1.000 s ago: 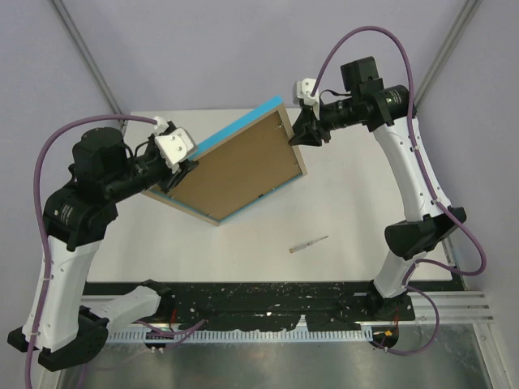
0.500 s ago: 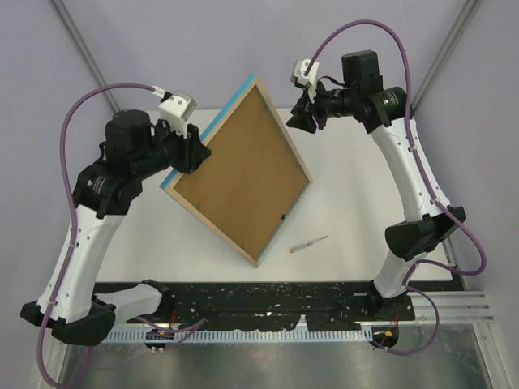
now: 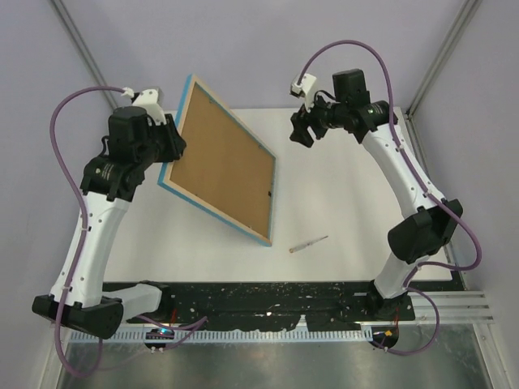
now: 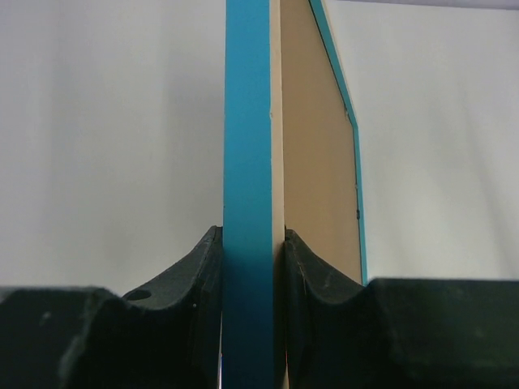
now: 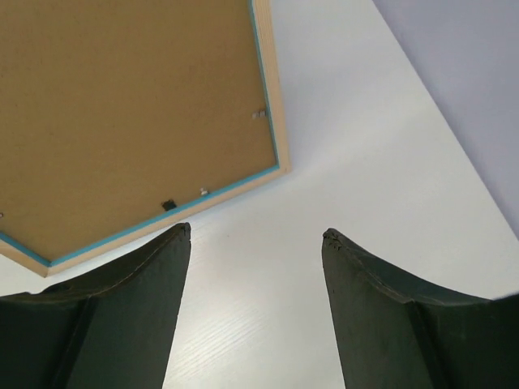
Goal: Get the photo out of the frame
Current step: Turn over the photo frame at the center of the board.
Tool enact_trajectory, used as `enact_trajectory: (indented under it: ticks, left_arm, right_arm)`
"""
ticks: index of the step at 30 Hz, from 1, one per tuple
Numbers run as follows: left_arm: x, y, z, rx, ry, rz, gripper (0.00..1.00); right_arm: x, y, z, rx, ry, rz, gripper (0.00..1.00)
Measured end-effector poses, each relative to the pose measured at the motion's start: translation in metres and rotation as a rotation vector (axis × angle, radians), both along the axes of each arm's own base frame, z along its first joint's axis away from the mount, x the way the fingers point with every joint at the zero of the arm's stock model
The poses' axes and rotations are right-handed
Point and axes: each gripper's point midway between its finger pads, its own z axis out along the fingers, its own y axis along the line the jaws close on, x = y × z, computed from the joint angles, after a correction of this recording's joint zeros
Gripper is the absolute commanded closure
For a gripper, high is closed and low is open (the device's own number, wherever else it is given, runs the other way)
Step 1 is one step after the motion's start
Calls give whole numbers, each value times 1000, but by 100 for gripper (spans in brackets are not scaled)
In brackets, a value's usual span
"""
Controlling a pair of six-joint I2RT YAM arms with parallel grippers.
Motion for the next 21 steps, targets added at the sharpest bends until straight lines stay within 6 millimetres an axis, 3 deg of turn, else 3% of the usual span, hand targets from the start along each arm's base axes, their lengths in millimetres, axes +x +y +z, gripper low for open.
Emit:
enact_trajectory:
  ticks: [6, 13, 21]
  left_arm:
    - [21, 36, -38, -62, 49, 167, 100]
    - [37, 66, -68, -159, 40, 286, 100]
    - [50, 82, -101, -229, 42, 300, 100]
  right_arm:
    - [-1, -31, -49, -47, 102, -120, 29]
    - [-13, -66, -99, -68, 208, -237, 28]
    - [-30, -84, -141, -88, 292, -312, 29]
